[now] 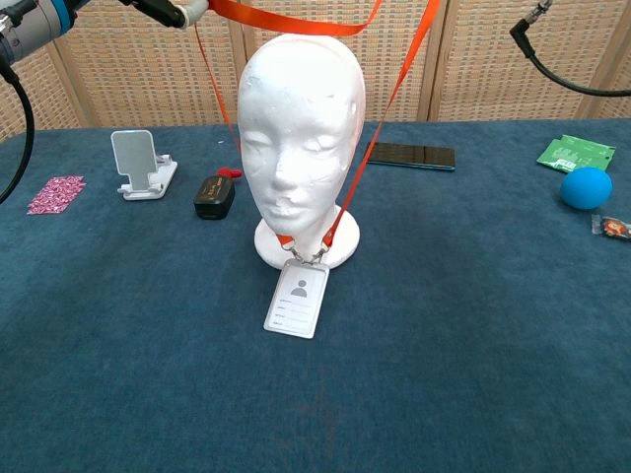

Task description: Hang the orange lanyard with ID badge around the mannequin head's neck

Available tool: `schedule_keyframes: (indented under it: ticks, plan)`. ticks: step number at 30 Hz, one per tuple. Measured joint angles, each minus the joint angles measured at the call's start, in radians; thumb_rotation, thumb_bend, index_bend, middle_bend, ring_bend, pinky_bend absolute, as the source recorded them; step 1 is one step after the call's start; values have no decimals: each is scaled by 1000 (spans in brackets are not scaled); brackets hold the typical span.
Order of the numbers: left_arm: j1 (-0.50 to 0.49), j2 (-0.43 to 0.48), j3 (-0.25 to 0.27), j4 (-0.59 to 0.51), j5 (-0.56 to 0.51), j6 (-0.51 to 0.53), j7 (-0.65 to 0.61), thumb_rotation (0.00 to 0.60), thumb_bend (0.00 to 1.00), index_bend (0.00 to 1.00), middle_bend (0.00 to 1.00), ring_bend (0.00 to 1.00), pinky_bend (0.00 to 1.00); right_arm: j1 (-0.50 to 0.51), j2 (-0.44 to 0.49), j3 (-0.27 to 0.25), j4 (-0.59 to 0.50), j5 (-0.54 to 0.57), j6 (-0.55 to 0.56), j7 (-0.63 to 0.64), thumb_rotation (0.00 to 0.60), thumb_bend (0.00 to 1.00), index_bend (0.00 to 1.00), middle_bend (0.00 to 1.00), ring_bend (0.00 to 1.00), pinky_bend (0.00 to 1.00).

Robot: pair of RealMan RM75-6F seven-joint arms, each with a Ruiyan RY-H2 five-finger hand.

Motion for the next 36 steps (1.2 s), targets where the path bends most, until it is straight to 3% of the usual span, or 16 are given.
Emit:
schedule_keyframes:
  ticks: [10, 22, 24, 27, 29, 31, 32, 34, 36]
  plan:
    - [-38, -56, -20, 111, -88, -64, 10, 600, 460, 733, 0, 0, 0, 60, -51, -9, 168, 101, -57, -8, 600, 638, 756, 0, 0, 0]
    - [-127, -162, -33, 280, -153, -146, 53, 600, 459, 690, 0, 0, 0, 130, -171, -50, 457, 141, -184, 15, 600, 638, 755, 0, 0, 0]
    - [-140, -186, -31, 318, -155, -154, 54, 600, 458, 599, 0, 0, 0, 138, -190, -57, 494, 133, -201, 23, 600, 636, 751, 0, 0, 0]
    - [-155, -218, -27, 369, -158, -172, 51, 600, 455, 310, 0, 0, 0, 146, -217, -66, 550, 119, -222, 38, 600, 620, 719, 0, 0, 0]
    - [-164, -237, -25, 398, -163, -187, 49, 600, 455, 101, 0, 0, 0, 149, -236, -69, 590, 111, -235, 55, 600, 516, 614, 0, 0, 0]
    - [-170, -248, -23, 417, -171, -200, 51, 600, 454, 14, 0, 0, 0, 150, -251, -70, 622, 101, -248, 77, 600, 349, 438, 0, 0, 0]
    - [-173, -254, -23, 426, -177, -212, 53, 600, 452, 0, 0, 0, 0, 149, -259, -71, 642, 89, -259, 93, 600, 253, 326, 0, 0, 0]
    - [-177, -263, -22, 440, -182, -222, 53, 600, 447, 0, 0, 0, 0, 146, -267, -74, 667, 68, -271, 115, 600, 147, 198, 0, 0, 0]
    - [-179, -268, -21, 447, -183, -229, 43, 600, 440, 0, 0, 0, 0, 141, -276, -77, 687, 44, -280, 135, 600, 107, 151, 0, 0, 0]
